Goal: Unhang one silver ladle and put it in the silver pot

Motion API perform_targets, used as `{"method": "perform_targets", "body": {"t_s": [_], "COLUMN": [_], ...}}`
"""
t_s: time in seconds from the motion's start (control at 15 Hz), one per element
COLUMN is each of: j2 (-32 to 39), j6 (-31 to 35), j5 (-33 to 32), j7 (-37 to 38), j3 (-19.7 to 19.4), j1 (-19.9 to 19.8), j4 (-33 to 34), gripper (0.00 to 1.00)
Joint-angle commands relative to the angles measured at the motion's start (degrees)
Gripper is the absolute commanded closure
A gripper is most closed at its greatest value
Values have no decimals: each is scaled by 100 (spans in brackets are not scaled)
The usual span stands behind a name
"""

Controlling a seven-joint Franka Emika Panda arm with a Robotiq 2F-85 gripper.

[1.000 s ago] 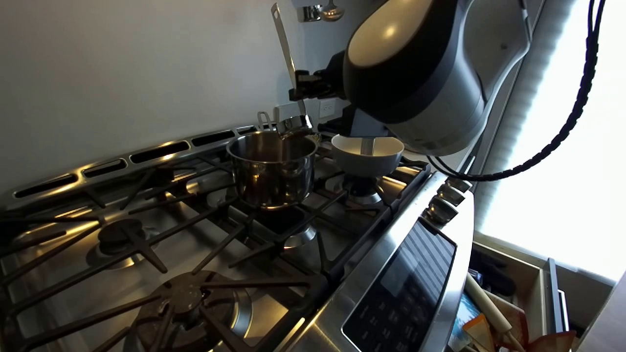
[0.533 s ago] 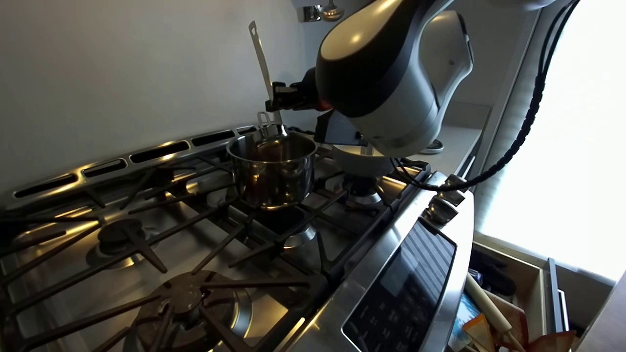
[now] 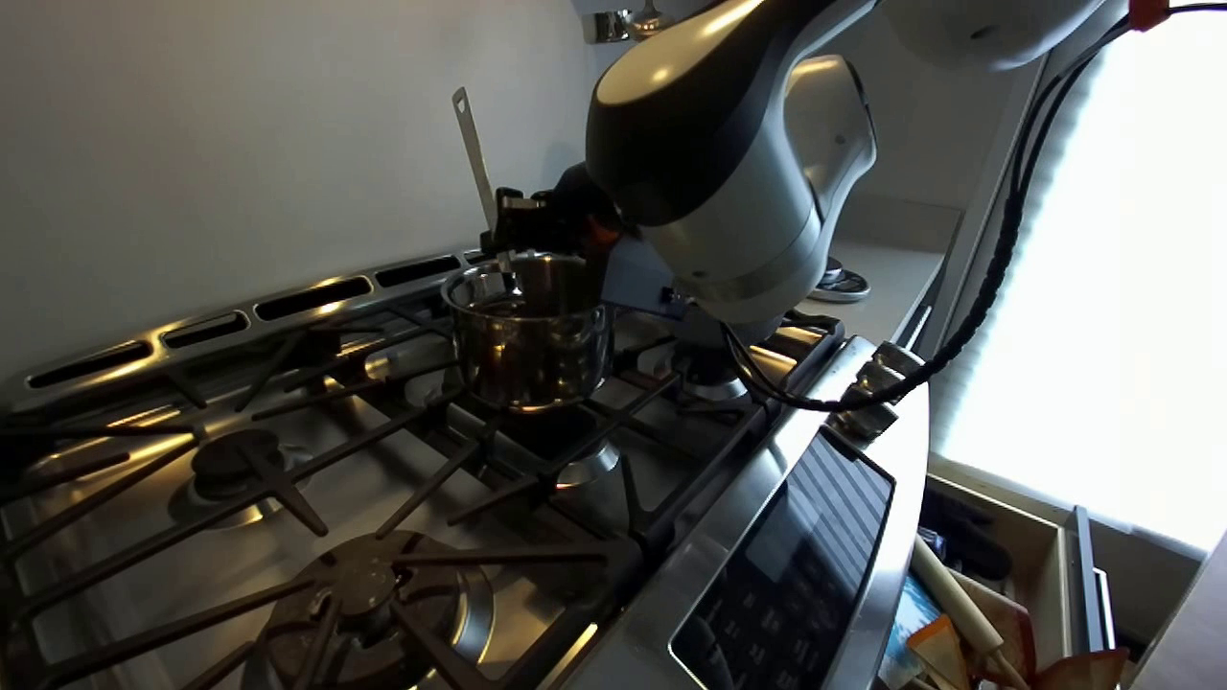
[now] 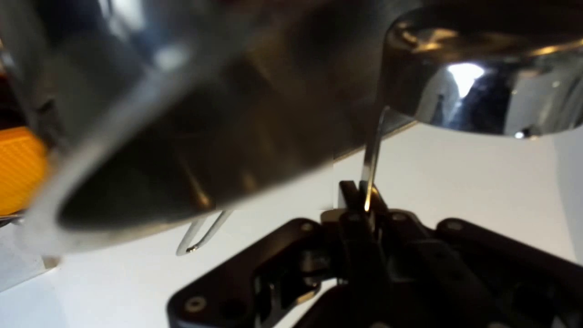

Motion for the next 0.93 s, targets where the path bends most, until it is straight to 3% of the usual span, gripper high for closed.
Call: {"method": "perform_targets", "body": {"t_s": [0.0,0.2,0.27,0.4,0.87], "j2": [-213,-158,-132,-98,425], "j6": [-176,-192,-187,-178,-94], "j5": [114,262,333,432,907], "j7": [113,108,87,74,-155], "j3": [102,117,130,163,332], "j1": [-1,-1,-1,0,-4], "j4": [57,36,27,27,-49], "gripper": [99,99,71,64,10]}}
